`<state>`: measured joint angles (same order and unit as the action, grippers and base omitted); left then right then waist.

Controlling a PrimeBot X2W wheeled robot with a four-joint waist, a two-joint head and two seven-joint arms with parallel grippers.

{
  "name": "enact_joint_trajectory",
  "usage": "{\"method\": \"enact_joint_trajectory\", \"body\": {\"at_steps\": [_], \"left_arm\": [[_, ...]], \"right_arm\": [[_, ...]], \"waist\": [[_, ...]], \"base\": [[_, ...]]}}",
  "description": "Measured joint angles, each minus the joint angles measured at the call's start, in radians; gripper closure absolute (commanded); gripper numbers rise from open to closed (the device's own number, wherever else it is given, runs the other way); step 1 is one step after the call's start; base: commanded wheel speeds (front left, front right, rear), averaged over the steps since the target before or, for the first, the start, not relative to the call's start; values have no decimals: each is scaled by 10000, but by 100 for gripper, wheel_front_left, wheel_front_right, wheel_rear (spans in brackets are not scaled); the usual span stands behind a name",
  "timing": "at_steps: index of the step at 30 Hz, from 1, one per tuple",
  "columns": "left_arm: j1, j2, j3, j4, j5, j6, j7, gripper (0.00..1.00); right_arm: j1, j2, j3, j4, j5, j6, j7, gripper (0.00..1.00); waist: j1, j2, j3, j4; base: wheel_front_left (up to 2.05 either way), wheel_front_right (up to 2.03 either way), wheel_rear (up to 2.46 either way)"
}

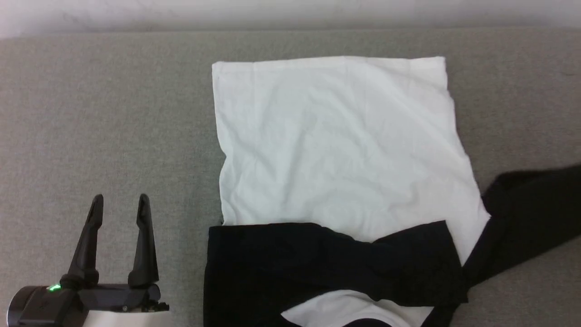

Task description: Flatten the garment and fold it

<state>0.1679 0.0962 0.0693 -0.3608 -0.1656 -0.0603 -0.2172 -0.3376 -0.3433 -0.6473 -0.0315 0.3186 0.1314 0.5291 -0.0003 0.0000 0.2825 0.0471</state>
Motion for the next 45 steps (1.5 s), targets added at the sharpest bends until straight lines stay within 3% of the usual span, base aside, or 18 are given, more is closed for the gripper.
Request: {"method": "enact_joint_trajectory", "body": {"at_steps": [14, 21, 27, 33, 39, 45], "left_arm": [[1087, 142, 190, -351, -65, 178, 512, 0], [1397, 151, 198, -531, -138, 188, 665, 0], [1396, 205, 163, -660, -140, 190, 771, 0], [1389, 272, 119, -761, -140, 192, 849, 0], [1362, 263, -19, -742, -196, 222, 844, 0], [1287, 253, -77, -631, -228, 276, 759, 0]], "right_arm": [[2303, -38, -2226, 299, 86, 0, -665, 100], [2799, 36, -2065, 151, 359, 0, -775, 100], [2754, 270, -828, -656, 685, 0, -832, 100], [2340, 441, 1058, -2205, 1045, -2, -554, 100], [1766, 709, 3530, -3549, 1164, -2, -84, 100], [1074, 1174, 6090, -4098, 1147, -2, 347, 100]], "waist": [[1, 0, -1563, -400], [2, 0, -2125, -556], [4, 0, -2156, -538], [4, 0, -2073, -387], [4, 0, -2031, -200], [4, 0, -2095, 40]], "base": [[0, 0, 0], [0, 0, 0], [0, 0, 0], [0, 0, 0], [0, 0, 0], [0, 0, 0]]}}
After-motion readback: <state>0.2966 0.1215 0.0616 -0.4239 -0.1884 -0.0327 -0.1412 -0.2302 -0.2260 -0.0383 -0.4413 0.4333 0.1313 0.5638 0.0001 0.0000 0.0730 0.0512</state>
